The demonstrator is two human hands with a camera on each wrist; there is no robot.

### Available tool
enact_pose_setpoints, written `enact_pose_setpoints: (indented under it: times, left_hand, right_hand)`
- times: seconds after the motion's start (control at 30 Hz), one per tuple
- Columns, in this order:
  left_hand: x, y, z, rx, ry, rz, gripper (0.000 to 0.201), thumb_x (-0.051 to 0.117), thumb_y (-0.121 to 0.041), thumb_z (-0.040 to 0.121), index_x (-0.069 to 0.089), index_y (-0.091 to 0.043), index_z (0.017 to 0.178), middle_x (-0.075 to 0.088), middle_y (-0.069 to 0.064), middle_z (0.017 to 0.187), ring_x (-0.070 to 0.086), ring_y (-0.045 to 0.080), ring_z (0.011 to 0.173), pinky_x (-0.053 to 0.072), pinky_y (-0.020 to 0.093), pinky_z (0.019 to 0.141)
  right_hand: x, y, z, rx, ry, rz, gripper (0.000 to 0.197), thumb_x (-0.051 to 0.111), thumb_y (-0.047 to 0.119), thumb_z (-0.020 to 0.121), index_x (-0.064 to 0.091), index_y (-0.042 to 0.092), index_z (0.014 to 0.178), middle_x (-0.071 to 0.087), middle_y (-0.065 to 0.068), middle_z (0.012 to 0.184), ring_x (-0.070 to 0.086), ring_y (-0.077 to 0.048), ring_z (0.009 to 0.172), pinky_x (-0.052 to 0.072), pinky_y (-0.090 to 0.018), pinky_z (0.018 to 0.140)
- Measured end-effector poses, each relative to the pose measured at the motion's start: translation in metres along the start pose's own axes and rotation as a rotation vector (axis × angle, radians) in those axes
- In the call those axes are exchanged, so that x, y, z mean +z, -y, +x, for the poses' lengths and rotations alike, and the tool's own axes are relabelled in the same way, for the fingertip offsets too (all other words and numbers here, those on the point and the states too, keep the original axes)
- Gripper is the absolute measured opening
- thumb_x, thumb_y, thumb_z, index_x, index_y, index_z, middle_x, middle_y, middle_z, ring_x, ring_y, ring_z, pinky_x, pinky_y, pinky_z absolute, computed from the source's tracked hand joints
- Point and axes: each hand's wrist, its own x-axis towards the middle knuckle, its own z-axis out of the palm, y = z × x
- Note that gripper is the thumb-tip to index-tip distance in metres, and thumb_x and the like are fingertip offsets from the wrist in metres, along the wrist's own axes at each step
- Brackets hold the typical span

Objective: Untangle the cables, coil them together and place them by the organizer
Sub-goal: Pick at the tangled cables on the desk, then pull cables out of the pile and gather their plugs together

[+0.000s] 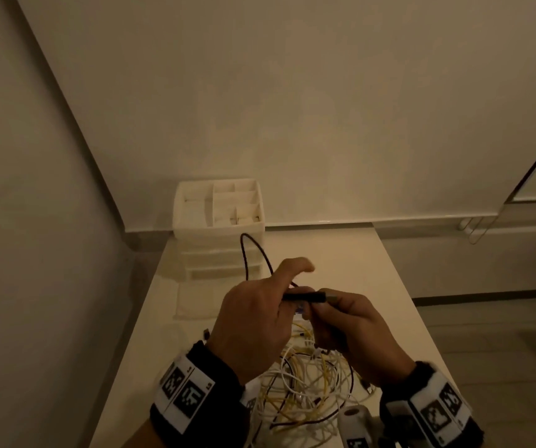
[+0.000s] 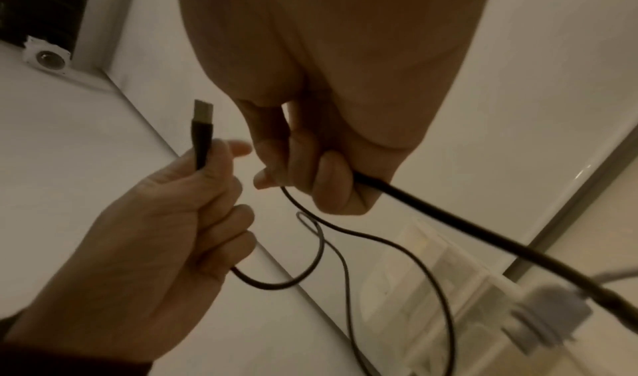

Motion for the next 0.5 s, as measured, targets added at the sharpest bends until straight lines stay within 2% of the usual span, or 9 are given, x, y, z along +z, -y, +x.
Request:
enact_pose_setpoints:
  times: [0.03,0.07,0.13,0.17,0.23,0.3,0.37,0.43,0.5]
  left_hand:
    - [0.0,0.001,0.001,0.018,0.065,0.034,0.031,0.048,-0.018,0.09,0.055,-0.033,0.116,0.053,-0.019,0.059,0.047,0.006,0.052,0.043,0.026,0.051]
    - [0.0,0.002,0.002,0.033,0.123,0.063,0.027,0.046,-0.019,0.091,0.057,-0.034,0.111,0.058,-0.017,0.063,0.049,0.006,0.055,0.044,0.027,0.053]
    - [0.002,0.006,0.001,0.045,0.164,0.08,0.019,0.047,-0.017,0.091,0.056,-0.033,0.092,0.053,-0.019,0.06,0.045,0.005,0.051,0.036,0.026,0.051]
    - [0.002,0.008,0.001,0.035,0.15,0.091,0.02,0.048,-0.014,0.09,0.054,-0.032,0.086,0.047,-0.019,0.056,0.042,0.005,0.049,0.033,0.025,0.05]
    - [-0.003,0.013,0.0,-0.03,0.073,0.113,0.02,0.05,-0.01,0.091,0.055,-0.029,0.087,0.042,-0.016,0.053,0.04,0.005,0.047,0.031,0.026,0.048]
    - [-0.013,0.024,0.002,-0.099,-0.058,0.103,0.013,0.052,-0.011,0.092,0.061,-0.021,0.093,0.045,-0.013,0.054,0.041,0.004,0.045,0.031,0.025,0.045]
    - [-0.024,0.034,0.005,-0.12,-0.14,0.129,0.013,0.05,-0.018,0.092,0.063,-0.019,0.094,0.054,-0.007,0.056,0.047,0.013,0.046,0.037,0.029,0.043]
    - [-0.03,0.04,0.005,-0.114,-0.151,0.164,0.015,0.049,-0.023,0.09,0.063,-0.02,0.093,0.055,-0.006,0.057,0.048,0.015,0.047,0.039,0.032,0.043]
    - [-0.029,0.039,0.0,-0.112,-0.119,0.137,0.012,0.051,-0.023,0.094,0.063,-0.02,0.093,0.047,-0.01,0.053,0.041,0.007,0.045,0.032,0.028,0.043]
  right_hand:
    - [0.001,-0.001,-0.002,0.003,0.013,0.025,0.026,0.049,0.016,0.089,0.065,-0.005,0.084,0.033,-0.009,0.056,0.019,-0.025,0.052,0.017,-0.04,0.055]
    - [0.002,-0.001,-0.003,0.003,0.021,0.046,0.026,0.049,0.014,0.088,0.064,-0.007,0.086,0.033,-0.009,0.056,0.02,-0.024,0.052,0.018,-0.04,0.054]
    - [0.004,-0.002,-0.004,-0.001,0.041,0.066,0.025,0.048,0.015,0.089,0.067,0.0,0.083,0.037,-0.008,0.055,0.025,-0.019,0.05,0.021,-0.036,0.053]
    - [0.005,-0.004,-0.004,-0.004,0.048,0.064,0.026,0.049,0.018,0.09,0.068,0.003,0.083,0.039,-0.007,0.054,0.027,-0.019,0.05,0.024,-0.033,0.052]
    - [0.005,-0.014,-0.005,-0.003,0.043,0.009,0.03,0.049,0.025,0.093,0.07,0.006,0.083,0.042,-0.008,0.055,0.032,-0.018,0.05,0.029,-0.028,0.051]
    - [0.002,-0.029,-0.009,0.003,0.02,-0.074,0.035,0.048,0.03,0.094,0.07,0.005,0.082,0.046,-0.009,0.056,0.038,-0.017,0.05,0.034,-0.026,0.053]
    - [-0.002,-0.046,-0.016,0.012,-0.011,-0.154,0.039,0.049,0.034,0.093,0.069,0.005,0.08,0.048,-0.005,0.056,0.04,-0.015,0.051,0.037,-0.027,0.054]
    - [-0.003,-0.06,-0.022,0.023,-0.045,-0.221,0.039,0.05,0.04,0.093,0.067,0.01,0.075,0.045,0.002,0.056,0.038,-0.013,0.05,0.035,-0.028,0.054]
    - [-0.002,-0.069,-0.025,0.022,-0.074,-0.234,0.042,0.051,0.049,0.089,0.063,0.013,0.072,0.042,0.003,0.057,0.034,-0.012,0.051,0.032,-0.029,0.053]
